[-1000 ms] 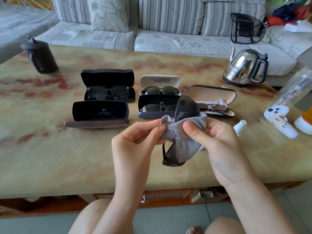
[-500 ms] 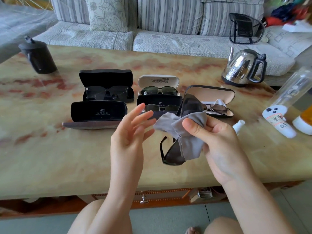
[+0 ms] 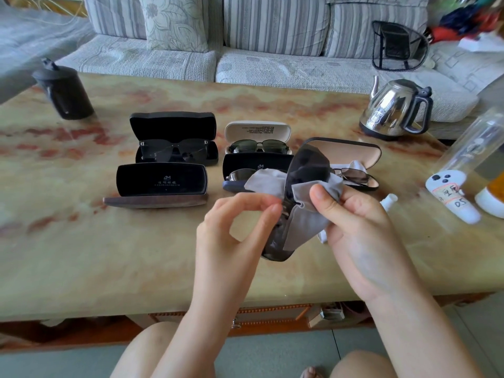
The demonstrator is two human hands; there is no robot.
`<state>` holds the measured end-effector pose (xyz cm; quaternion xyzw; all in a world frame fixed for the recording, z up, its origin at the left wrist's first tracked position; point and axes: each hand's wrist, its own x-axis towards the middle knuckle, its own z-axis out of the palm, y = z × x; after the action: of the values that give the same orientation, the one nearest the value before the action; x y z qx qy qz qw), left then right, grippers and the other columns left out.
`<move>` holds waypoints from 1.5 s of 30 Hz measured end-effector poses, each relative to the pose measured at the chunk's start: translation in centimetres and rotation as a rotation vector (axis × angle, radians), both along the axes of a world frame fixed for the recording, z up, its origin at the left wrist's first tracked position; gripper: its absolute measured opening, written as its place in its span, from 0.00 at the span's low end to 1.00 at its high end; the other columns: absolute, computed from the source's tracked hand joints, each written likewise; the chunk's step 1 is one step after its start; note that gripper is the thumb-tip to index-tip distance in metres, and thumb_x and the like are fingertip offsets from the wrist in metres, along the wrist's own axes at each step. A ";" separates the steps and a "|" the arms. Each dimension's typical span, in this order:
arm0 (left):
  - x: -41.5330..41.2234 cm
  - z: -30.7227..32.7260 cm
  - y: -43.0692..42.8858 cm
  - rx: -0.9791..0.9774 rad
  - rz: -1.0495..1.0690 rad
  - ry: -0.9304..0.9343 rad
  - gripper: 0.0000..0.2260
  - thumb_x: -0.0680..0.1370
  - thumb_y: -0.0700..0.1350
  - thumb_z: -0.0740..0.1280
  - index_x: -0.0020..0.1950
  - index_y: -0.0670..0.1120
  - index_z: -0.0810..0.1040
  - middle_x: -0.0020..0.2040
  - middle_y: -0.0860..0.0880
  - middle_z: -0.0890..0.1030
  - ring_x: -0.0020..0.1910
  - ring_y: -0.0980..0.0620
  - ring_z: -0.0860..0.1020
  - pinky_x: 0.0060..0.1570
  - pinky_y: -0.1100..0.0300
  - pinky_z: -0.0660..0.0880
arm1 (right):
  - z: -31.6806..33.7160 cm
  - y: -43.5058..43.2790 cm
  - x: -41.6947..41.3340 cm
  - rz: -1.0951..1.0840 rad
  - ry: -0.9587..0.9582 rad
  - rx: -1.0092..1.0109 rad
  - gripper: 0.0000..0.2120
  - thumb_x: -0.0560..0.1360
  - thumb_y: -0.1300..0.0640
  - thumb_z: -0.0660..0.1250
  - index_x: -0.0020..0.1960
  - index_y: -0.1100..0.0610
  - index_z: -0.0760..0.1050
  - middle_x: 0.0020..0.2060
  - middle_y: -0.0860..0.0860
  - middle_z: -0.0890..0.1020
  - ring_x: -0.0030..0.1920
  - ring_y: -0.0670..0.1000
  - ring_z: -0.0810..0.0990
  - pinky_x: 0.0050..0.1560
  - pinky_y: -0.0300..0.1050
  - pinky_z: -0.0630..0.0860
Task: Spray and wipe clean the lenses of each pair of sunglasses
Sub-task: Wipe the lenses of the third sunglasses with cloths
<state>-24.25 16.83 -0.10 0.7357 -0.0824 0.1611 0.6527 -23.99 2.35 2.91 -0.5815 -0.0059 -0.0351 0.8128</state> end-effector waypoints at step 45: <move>0.1 -0.7 0.2 0.229 -0.006 -0.082 0.01 0.73 0.45 0.73 0.43 0.50 0.85 0.40 0.57 0.83 0.36 0.65 0.76 0.32 0.78 0.64 | 2.1 -0.6 2.2 0.152 0.107 -0.257 0.08 0.62 0.62 0.74 0.40 0.60 0.80 0.33 0.53 0.84 0.33 0.49 0.82 0.34 0.38 0.77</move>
<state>-24.18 16.98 -0.83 0.7981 -0.1290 0.1787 0.5607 -21.80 1.78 4.99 -0.6796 -0.0108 0.0586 0.7311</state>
